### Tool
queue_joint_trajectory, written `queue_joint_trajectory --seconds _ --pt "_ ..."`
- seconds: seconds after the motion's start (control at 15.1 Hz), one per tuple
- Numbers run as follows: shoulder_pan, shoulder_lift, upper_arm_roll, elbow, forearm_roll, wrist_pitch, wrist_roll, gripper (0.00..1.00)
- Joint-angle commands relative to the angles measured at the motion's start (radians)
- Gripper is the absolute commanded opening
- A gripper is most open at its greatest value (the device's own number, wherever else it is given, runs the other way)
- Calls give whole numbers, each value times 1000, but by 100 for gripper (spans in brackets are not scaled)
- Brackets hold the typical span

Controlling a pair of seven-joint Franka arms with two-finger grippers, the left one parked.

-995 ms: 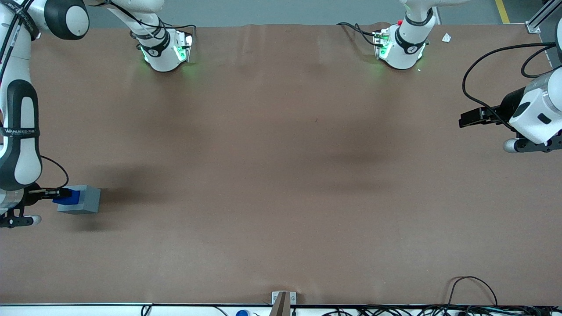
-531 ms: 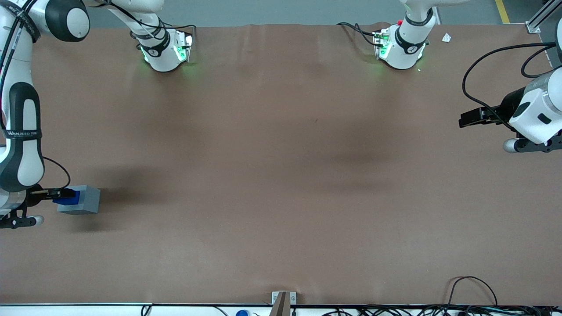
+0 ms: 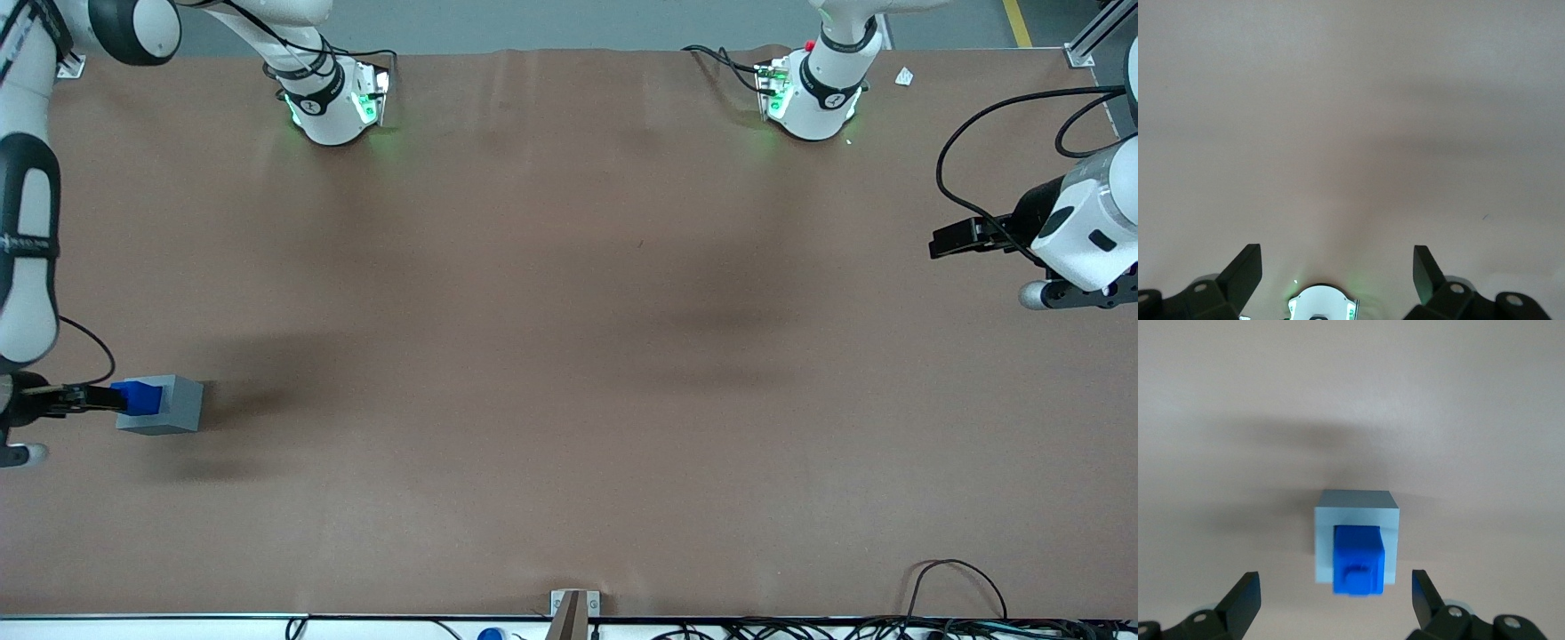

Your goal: Insert blue part into gray base with right arm

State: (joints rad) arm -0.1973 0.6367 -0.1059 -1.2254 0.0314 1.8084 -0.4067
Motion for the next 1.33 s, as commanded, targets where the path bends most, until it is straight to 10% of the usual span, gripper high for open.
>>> queue_joint_trajectory --seconds 0.0,1.26 --pt "25 -133 5 -35 7 -104 -4 100" --pt "258 -678 5 -229 -5 -400 416 100"
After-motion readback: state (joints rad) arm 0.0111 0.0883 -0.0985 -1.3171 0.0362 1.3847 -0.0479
